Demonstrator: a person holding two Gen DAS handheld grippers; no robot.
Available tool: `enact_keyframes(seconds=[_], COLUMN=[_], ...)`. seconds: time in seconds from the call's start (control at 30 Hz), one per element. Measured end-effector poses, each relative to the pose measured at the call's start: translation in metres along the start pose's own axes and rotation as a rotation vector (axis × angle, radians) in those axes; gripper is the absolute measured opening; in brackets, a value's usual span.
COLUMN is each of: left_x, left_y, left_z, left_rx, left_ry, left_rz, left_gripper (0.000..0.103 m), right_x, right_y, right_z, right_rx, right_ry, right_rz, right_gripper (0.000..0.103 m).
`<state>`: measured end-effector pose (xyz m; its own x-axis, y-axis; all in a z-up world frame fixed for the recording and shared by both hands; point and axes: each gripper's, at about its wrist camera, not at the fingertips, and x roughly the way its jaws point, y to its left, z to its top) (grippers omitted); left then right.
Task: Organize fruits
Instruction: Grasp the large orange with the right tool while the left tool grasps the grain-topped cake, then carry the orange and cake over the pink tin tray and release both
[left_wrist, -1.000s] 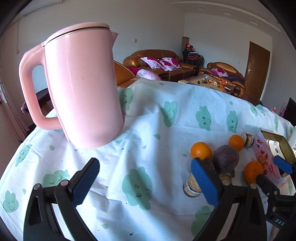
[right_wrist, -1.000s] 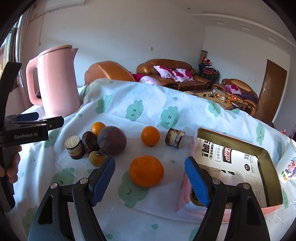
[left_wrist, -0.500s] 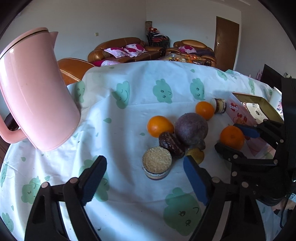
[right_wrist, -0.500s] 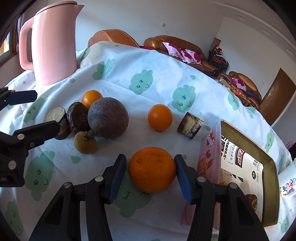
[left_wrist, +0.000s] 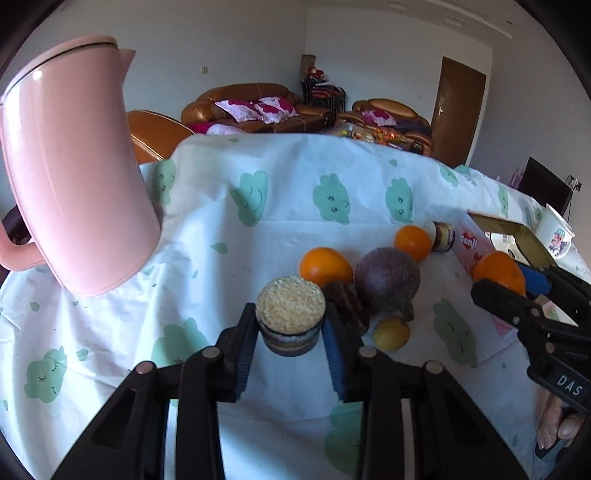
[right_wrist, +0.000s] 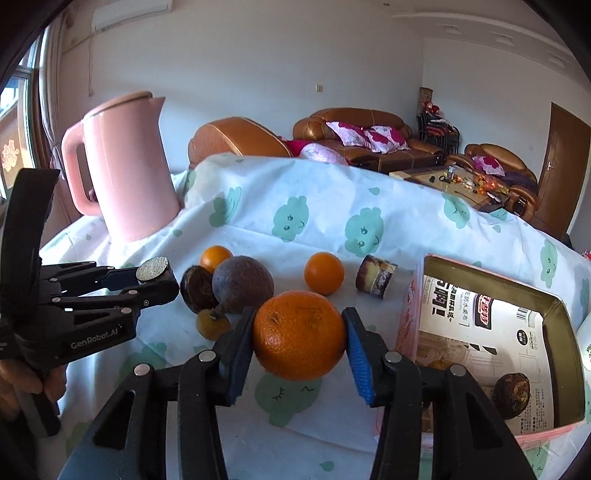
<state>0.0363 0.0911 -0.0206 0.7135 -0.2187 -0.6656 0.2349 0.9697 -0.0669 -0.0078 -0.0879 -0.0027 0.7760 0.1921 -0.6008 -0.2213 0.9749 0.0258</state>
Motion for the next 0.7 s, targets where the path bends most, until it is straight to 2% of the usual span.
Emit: enact_keyframes(seconds=[0.1,0.3,0.47,0.7], left_x=[-0.017,-0.031,-0.031,-0.029], left_y=[0.008,0.013,0.007,-0.008], left_z=[0.006,0.01,0.007,0.002], left_rx=[-0.045,-0.086,-0.098,-0.117], left_ry=[-0.108,-0.207,-0.24,-0.254], left_rz=[0.008,0.016,0.039,0.048], left_gripper=[0.036,0.036,0.036,0.036], right_x=[-0.015,-0.032,-0.036,-0.039], right_y=[-0.003,-0.003,-0.006,-0.035], right_z=[0.002,0.003,0.005,0.003], right_rx=[0.031,0.045,0.039,0.095], right_ry=[-0.069,-0.141,-0.156,-0.147], right_rz=[0.035,0.047,-0.029,-0.11], right_gripper=[0.049,0.049,0.049,0.049])
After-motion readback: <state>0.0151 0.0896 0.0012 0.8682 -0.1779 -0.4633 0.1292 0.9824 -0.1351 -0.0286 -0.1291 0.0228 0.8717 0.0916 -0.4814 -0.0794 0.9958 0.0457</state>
